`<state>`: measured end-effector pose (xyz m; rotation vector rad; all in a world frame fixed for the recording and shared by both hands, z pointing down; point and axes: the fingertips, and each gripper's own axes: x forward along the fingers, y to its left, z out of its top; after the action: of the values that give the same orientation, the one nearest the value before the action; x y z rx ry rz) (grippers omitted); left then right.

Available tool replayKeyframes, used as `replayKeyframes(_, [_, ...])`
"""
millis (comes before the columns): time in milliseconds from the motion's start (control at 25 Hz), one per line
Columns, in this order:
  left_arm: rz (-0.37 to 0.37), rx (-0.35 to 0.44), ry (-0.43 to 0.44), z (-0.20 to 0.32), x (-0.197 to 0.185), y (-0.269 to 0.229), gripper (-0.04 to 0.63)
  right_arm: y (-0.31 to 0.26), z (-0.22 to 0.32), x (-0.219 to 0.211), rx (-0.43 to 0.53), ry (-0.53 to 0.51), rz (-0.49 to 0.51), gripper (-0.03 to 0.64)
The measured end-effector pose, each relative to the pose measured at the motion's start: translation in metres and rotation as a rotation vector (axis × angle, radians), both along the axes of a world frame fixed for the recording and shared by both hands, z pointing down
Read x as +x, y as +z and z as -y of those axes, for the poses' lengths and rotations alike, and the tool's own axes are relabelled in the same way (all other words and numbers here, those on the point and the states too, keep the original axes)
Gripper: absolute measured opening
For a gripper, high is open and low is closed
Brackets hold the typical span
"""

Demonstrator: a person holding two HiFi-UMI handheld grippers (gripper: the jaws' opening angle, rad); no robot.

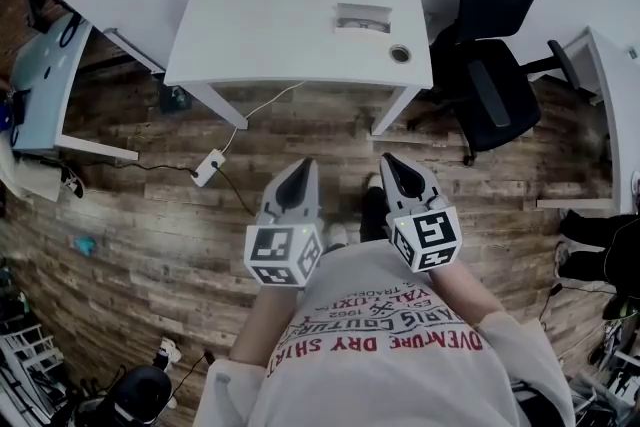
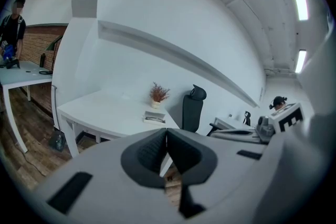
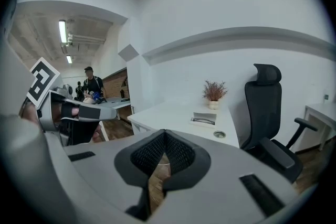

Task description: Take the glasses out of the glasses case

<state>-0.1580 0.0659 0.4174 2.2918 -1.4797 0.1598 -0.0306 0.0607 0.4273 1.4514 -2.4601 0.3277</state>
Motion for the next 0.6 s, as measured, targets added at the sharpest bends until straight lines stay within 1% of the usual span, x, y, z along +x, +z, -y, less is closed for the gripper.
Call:
replayKeyframes(280, [0.018,0.007,-0.009,0.079,0.015,-0.003,0.006,0.001,0.082,0.014,0.002,-0.013,0.013,0.012])
replayKeyframes(440, [0.036,0.001,-0.017,0.134,0.034,-0.002,0.006,0.0,0.143,0.029,0.0,-0.027,0.032,0.012])
replayKeyframes(600, [0.048,0.002,-0.035,0.19,0.056,-0.008,0.006,-0.003,0.203,0.046,-0.013,-0.074,0.037,0.012])
